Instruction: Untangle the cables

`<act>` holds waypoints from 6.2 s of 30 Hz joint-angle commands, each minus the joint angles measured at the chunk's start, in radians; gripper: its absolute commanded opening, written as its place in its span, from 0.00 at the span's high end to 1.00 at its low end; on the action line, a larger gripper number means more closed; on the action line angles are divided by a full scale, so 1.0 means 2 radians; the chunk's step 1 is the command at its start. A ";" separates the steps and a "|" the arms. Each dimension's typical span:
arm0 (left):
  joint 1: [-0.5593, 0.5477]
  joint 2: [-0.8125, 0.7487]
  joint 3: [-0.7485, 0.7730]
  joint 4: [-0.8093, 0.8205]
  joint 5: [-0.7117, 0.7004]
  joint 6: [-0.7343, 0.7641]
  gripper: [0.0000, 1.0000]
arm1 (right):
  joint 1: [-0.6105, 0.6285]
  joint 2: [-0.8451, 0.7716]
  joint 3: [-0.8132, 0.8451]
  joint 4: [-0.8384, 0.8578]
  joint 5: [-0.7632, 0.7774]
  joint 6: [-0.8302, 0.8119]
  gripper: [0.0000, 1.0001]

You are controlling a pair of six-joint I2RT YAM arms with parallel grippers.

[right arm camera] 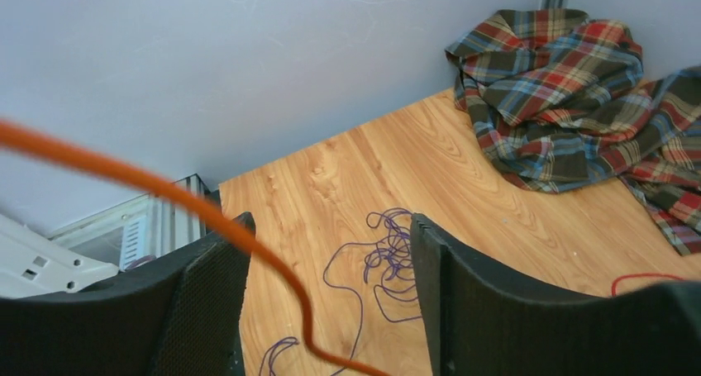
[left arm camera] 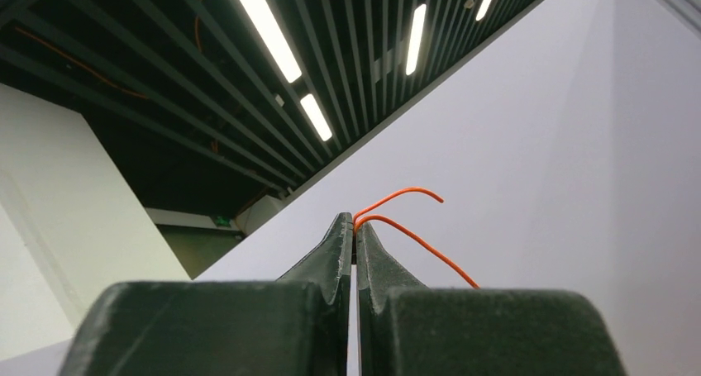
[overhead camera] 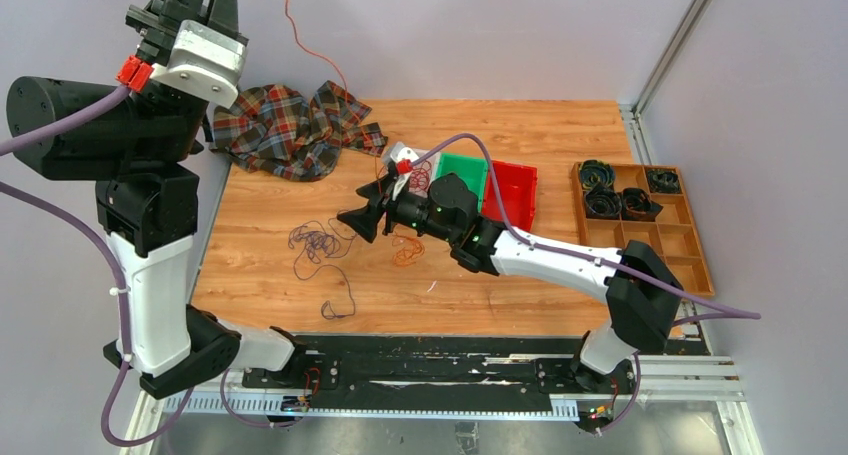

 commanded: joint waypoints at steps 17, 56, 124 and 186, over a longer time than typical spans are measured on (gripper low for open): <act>-0.004 0.034 0.076 0.038 0.044 -0.016 1.00 | -0.021 0.071 -0.130 0.080 0.054 0.068 0.74; -0.022 -0.035 -0.188 0.084 0.096 -0.090 1.00 | -0.038 -0.090 -0.166 0.051 0.095 0.106 0.35; -0.094 0.214 -0.014 0.214 0.059 0.021 1.00 | -0.254 -0.264 -0.303 -0.154 0.196 0.120 0.37; -0.075 0.152 -0.364 -0.026 0.066 0.144 1.00 | -0.276 -0.373 -0.423 -0.154 0.219 0.154 0.37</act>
